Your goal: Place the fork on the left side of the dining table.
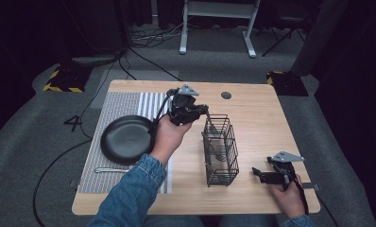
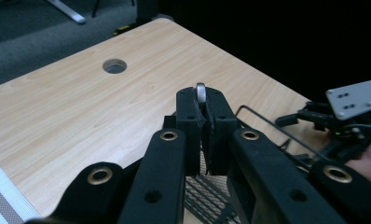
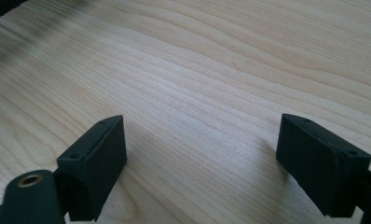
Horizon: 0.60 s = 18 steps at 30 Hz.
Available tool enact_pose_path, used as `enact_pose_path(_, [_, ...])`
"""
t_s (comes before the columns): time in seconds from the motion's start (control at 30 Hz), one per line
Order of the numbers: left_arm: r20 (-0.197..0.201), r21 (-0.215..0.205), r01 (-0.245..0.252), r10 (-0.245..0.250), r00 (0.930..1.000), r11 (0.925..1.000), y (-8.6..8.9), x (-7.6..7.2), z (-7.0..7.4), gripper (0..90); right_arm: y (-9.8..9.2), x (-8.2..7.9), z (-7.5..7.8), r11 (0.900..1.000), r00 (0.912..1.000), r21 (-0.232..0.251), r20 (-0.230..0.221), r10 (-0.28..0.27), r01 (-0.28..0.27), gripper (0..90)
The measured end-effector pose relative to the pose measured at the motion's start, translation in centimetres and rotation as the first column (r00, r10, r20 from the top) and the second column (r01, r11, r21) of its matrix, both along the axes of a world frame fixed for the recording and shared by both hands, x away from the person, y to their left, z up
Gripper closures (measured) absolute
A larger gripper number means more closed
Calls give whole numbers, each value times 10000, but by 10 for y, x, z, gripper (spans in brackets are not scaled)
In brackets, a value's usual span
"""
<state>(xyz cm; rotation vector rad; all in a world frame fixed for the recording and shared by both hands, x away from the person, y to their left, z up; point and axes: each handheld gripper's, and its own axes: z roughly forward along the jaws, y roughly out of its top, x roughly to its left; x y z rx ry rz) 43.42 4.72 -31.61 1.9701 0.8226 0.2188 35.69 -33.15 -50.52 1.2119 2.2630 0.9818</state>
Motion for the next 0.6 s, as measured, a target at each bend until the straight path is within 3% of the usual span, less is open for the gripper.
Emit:
enact_pose_path(0.27, [89, 11, 7, -7, 10000, 10000, 8, -12, 27, 867, 0, 0, 0, 10000, 10000, -7, 6, 4, -4, 163])
enact_pose_path(0.6, [330, -145, -122, 127, 9994, 9998, 25, -20, 47, 867, -1, 0, 0, 10000, 10000, 8, 35, 45, -45, 172])
